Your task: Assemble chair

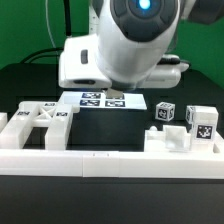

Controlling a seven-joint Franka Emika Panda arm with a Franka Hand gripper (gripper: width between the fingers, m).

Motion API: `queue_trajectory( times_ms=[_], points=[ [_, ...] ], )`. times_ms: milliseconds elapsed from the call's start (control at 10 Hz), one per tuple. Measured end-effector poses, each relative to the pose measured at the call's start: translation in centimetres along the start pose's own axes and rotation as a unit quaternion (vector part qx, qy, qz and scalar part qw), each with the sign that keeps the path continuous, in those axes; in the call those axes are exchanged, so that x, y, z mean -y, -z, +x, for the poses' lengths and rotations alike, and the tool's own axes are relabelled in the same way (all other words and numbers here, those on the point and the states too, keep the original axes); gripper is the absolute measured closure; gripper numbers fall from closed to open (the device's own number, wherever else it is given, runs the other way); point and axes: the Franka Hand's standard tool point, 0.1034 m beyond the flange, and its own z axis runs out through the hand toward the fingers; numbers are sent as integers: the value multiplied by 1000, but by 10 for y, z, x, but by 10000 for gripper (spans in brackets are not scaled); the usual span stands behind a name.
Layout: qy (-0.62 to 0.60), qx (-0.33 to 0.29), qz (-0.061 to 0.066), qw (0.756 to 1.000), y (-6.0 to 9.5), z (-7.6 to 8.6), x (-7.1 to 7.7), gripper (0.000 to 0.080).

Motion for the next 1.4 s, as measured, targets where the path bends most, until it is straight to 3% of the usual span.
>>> queue_trajectory(
  times_ms=[300, 400, 500, 700, 800, 1000, 1100, 1300, 1400],
  points=[
    [0, -11, 0, 1000, 0, 5, -1, 514],
    [0, -65, -2, 998, 8, 16, -2, 514],
    [-1, -82, 1, 997, 21, 4, 0, 514],
    [8, -165, -4, 986, 58, -4, 4, 514],
    [7, -191, -4, 982, 54, -2, 2, 514],
    [5, -274, -9, 962, 62, 7, -1, 514],
    [-4, -301, -5, 954, 64, 4, 1, 514],
    [-14, -352, 14, 936, 96, 4, 13, 514],
    [-13, -391, 12, 920, 114, 1, 14, 514]
  ],
)
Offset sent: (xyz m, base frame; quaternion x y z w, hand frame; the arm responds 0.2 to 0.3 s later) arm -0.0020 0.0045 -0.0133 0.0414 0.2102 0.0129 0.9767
